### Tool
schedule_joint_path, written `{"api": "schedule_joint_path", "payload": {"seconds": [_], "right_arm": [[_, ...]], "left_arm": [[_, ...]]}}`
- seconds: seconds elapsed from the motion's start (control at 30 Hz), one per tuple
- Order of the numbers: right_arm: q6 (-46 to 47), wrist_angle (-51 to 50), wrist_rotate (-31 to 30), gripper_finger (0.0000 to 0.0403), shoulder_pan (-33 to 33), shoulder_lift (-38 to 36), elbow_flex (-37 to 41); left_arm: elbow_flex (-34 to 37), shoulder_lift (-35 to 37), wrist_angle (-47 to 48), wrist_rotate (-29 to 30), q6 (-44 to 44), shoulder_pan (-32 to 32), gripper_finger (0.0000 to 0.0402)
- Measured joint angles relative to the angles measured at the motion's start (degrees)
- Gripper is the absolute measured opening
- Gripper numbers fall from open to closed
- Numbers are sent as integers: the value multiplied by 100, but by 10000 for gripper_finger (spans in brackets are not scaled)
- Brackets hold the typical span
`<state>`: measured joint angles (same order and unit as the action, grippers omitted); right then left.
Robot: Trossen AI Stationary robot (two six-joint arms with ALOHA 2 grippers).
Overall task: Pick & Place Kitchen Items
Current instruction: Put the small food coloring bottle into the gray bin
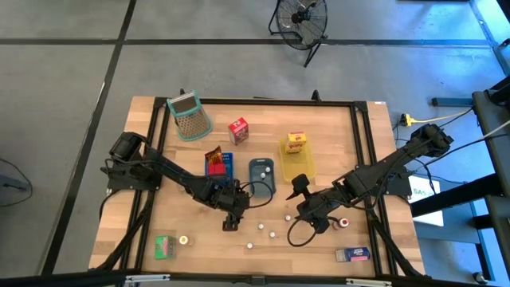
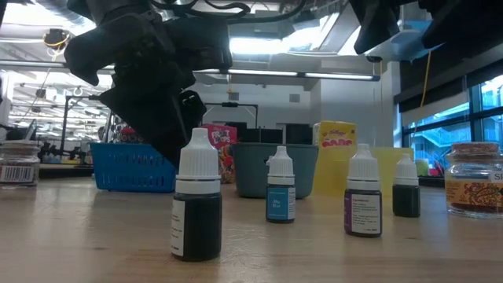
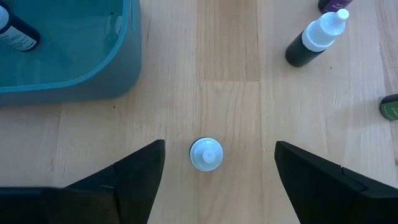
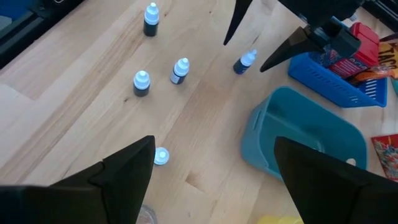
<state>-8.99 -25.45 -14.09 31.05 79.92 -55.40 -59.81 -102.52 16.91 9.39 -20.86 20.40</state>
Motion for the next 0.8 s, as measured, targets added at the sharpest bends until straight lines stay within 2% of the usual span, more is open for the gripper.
{"api": "schedule_joint_path", "payload": {"seconds": [0.8], "right_arm": [[-90,-2,-22,332,-28,0,0]], "left_arm": [[0,0,2,-9,9,0,299]]}}
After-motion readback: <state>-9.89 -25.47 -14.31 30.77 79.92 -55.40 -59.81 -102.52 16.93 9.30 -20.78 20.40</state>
